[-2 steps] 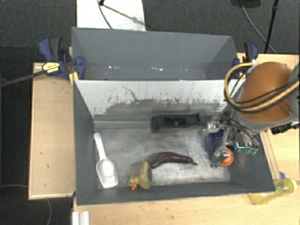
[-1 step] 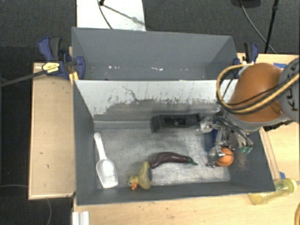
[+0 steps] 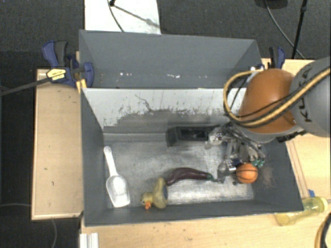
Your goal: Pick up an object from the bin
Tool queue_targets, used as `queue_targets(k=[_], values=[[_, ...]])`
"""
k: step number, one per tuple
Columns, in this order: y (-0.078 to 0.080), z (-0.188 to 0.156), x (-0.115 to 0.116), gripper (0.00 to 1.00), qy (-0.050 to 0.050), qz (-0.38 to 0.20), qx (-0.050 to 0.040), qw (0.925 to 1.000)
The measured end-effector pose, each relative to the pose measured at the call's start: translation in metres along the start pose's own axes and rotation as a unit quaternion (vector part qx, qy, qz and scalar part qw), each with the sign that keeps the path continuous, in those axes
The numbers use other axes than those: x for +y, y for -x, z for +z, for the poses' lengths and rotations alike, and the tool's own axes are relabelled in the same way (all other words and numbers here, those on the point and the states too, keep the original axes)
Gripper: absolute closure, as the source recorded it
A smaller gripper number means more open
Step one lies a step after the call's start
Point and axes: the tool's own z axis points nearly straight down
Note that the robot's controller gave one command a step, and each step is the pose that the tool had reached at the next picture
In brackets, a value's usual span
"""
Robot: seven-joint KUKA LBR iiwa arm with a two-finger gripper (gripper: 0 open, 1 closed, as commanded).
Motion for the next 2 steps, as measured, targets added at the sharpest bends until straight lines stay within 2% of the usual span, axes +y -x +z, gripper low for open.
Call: queue_targets(k=[1, 2], values=[[-0.0159, 0.0666, 0.0215, 1.0, -0.001, 0.034, -0.0087, 0.9994], [-0.0159, 0.0665, 0.0215, 1.0, -0.001, 0.034, -0.0088, 0.9994]])
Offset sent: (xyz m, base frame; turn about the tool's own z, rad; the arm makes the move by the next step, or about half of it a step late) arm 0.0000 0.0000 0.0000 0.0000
